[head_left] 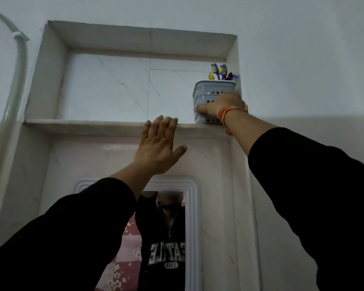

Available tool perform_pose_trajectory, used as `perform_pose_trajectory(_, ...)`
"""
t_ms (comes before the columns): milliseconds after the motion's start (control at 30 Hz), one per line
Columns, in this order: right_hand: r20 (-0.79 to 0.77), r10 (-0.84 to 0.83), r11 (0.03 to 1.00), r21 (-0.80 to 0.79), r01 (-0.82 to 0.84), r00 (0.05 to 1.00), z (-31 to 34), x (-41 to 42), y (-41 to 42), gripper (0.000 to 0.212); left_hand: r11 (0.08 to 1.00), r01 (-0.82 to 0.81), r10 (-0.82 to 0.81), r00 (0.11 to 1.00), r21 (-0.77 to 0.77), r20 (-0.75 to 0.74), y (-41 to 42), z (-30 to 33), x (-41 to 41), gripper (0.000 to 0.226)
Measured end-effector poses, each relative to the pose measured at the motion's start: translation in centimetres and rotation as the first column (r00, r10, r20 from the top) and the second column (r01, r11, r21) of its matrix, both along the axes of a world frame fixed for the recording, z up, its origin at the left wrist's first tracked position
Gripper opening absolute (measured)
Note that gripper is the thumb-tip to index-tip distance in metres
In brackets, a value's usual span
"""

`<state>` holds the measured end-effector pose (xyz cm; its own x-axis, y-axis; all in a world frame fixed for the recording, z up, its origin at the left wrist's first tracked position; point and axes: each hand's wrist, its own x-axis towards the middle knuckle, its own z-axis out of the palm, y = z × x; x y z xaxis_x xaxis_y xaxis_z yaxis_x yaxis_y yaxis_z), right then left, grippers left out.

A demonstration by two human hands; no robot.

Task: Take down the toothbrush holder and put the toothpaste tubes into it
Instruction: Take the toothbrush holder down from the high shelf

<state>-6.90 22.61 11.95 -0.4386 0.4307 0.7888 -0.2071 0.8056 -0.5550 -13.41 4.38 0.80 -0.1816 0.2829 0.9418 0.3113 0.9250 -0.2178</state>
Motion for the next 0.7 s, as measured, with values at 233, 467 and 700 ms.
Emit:
perform_pose_trajectory(233,-0.128,0.174,0.971,-0.141,-0.191,0.976,-0.9,0.1,0.3,0.090,0.998,0.069,-0.068,0.989,-0.006,0.129,-0.4,0.6,0.8,0.082)
perform_pose_trajectory(467,-0.116,0.123,0.985,-0.108,-0.136,0.986,0.2,5.8,-1.3,0.112,0.968,0.234,-0.250,0.918,0.090,0.306,-1.4,1.9,3.8,0.072)
perform_pose_trajectory(700,-0.116,0.233,0.966,-0.089,-0.244,0.966,-1.6,11.6,-3.4,0.107,0.908,0.327,-0.402,0.854,0.261,0.329,-5.7,0.5,8.7,0.064)
